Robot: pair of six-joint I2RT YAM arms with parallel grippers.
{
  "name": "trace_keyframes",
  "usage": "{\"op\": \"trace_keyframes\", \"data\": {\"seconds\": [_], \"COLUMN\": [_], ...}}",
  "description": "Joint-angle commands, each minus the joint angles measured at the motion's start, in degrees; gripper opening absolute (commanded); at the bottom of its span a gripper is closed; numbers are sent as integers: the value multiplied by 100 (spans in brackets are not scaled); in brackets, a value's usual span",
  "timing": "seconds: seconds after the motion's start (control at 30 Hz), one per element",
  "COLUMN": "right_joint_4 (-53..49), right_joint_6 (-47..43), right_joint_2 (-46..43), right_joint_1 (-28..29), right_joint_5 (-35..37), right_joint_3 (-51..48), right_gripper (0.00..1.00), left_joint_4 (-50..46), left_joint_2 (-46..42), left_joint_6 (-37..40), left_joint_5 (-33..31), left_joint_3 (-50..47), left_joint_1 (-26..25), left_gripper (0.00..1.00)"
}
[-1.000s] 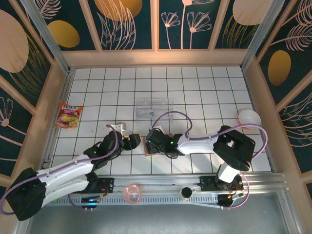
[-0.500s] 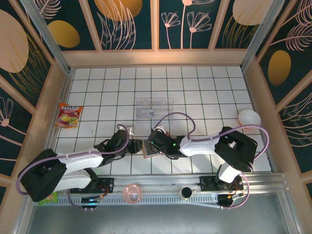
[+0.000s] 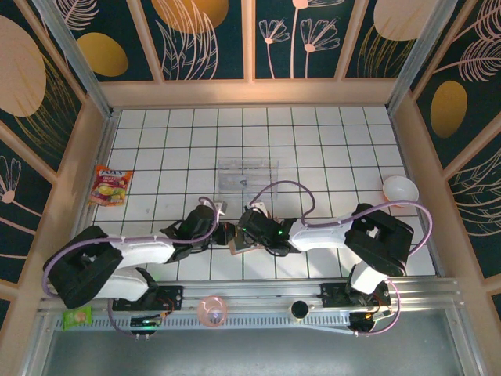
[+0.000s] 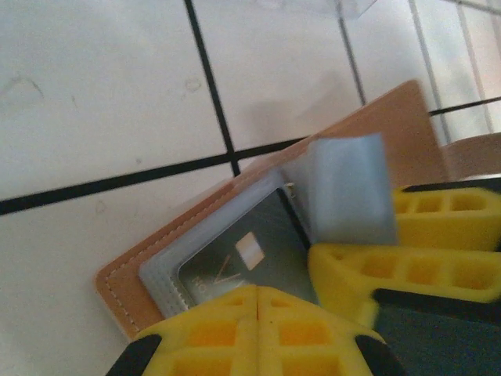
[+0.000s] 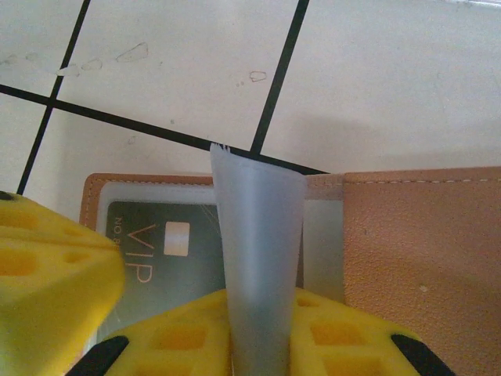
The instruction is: Take the credit cards out of the card holder
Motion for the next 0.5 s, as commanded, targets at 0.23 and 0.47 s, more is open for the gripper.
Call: {"op": "trace_keyframes", "data": {"seconds": [0.23, 0.47], "right_joint_4": [-933, -1508], "right_joint_6": [633, 1057], "right_joint_2": [-393, -1043], "right_joint_1": [-19, -173], "right_joint_5": [949, 1387], "right_joint_3": [-332, -891], "right_gripper": [40, 47], "left_joint_4": [-240, -253], "left_joint_2": [426, 388], "left_joint_6": [92, 213], "left_joint_5": [-231, -310], "left_joint_3": [-25, 43], "left_joint_1": [-38, -39], "left_gripper": [0, 0]}}
